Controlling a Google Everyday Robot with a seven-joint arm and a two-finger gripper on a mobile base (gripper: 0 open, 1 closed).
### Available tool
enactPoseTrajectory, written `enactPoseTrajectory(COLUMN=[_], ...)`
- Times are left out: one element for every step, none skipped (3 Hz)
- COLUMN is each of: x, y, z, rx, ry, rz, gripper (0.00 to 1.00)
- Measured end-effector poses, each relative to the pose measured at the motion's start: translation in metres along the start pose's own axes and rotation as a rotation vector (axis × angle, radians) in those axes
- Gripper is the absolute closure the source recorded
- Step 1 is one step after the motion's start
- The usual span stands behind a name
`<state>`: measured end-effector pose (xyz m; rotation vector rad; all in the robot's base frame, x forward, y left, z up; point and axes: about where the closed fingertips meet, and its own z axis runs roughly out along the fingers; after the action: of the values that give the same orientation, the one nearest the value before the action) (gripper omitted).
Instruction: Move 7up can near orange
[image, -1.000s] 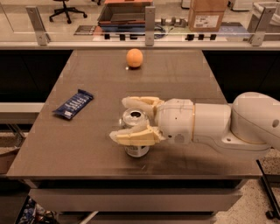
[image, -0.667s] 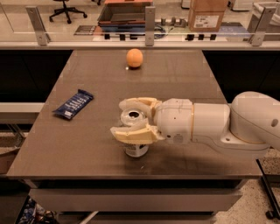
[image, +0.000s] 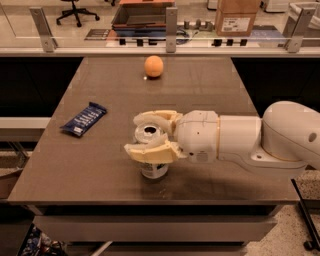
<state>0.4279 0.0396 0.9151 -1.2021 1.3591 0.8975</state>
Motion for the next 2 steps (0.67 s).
enactPoseTrajectory(x=[-0.011, -0.031], y=[-0.02, -0.049], z=[-0.008, -0.026], rx=[0.017, 0.078], ry=[-0.008, -0.019], rz=[0.005, 0.026], gripper=[1.0, 1.0])
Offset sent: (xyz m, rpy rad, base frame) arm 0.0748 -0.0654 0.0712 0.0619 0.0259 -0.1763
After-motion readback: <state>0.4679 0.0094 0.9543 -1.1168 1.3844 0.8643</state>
